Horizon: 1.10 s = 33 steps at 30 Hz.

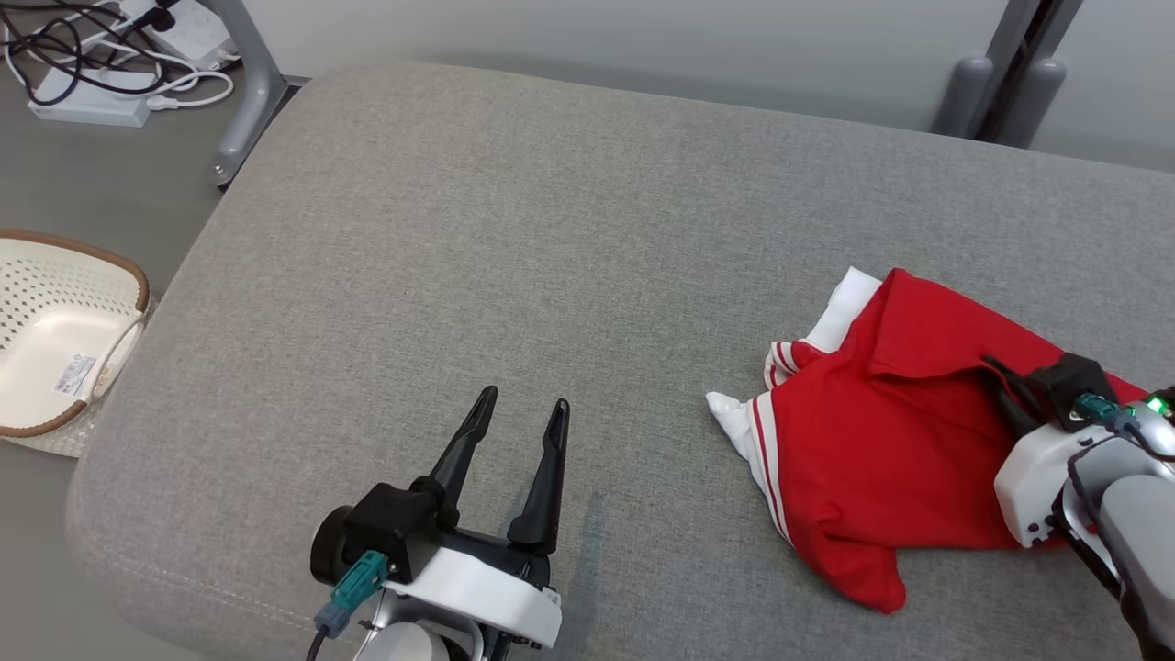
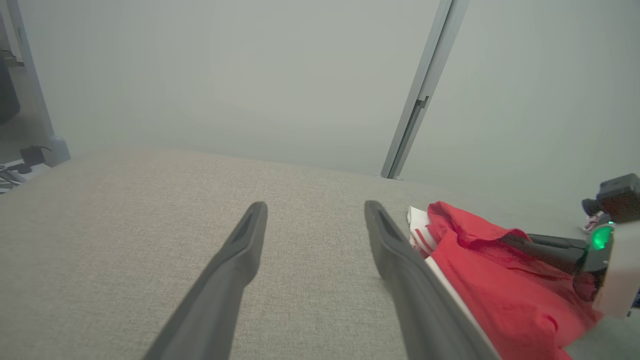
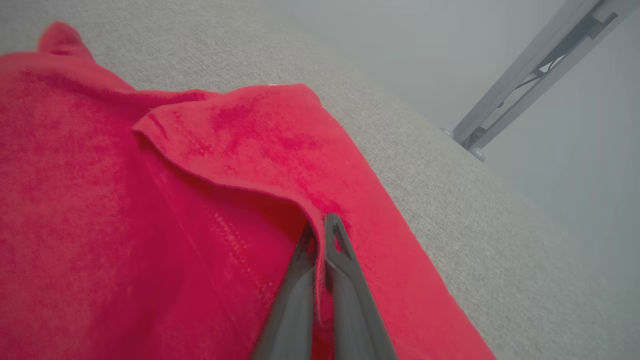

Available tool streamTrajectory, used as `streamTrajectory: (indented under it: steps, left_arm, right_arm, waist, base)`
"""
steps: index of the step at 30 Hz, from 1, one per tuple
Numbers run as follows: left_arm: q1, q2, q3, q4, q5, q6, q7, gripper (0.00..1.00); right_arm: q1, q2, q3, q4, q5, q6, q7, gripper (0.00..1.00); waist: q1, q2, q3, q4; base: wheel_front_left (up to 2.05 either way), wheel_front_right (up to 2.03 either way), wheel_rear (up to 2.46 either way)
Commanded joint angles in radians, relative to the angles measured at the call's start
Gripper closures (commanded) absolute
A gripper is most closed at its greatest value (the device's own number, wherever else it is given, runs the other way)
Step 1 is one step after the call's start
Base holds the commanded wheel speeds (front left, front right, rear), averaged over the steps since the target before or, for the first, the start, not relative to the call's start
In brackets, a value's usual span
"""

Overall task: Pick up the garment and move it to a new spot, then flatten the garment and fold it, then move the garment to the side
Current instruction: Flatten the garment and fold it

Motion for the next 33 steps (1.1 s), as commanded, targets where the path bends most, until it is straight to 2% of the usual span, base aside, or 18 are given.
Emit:
streamTrajectory:
  steps: [1, 7, 17, 21, 26, 33]
  left_arm:
    - [-0.017, 0.004, 0.004, -0.004, -0.002, 0.005, -0.003, 0.0]
    - [-0.016, 0.005, 0.014, 0.005, 0.002, 0.002, -0.003, 0.0]
    - [0.022, 0.005, 0.065, 0.025, 0.028, -0.016, -0.003, 0.0]
    - [0.041, 0.005, 0.088, 0.031, 0.039, -0.026, -0.003, 0.0]
    - [0.06, 0.005, 0.114, 0.032, 0.043, -0.032, -0.003, 0.0]
    - [0.061, 0.005, 0.128, 0.03, 0.047, -0.035, -0.003, 0.0]
  right_arm:
    - [-0.007, -0.005, -0.011, -0.009, 0.006, 0.0, -0.001, 1.0]
    - [0.023, 0.015, -0.117, -0.128, 0.047, 0.0, -0.001, 1.0]
    - [0.16, 0.068, -0.392, -0.47, 0.156, 0.0, -0.001, 1.0]
    - [0.235, 0.065, -0.497, -0.596, 0.214, 0.0, -0.001, 1.0]
    - [0.356, 0.024, -0.571, -0.699, 0.296, 0.0, -0.001, 1.0]
    - [0.552, -0.12, -0.502, -0.764, 0.406, 0.0, 0.01, 1.0]
  waist:
    - [0.0, 0.0, 0.0, -0.006]
    - [0.0, 0.0, -0.018, -0.031]
    - [0.0, 0.0, -0.099, -0.124]
    - [0.0, 0.0, -0.135, -0.173]
    - [0.0, 0.0, -0.168, -0.23]
    - [0.0, 0.0, -0.18, -0.283]
  base:
    - [0.0, 0.0, 0.0]
    - [0.0, 0.0, 0.0]
    - [0.0, 0.0, 0.0]
    - [0.0, 0.0, 0.0]
    - [0.0, 0.0, 0.0]
    - [0.0, 0.0, 0.0]
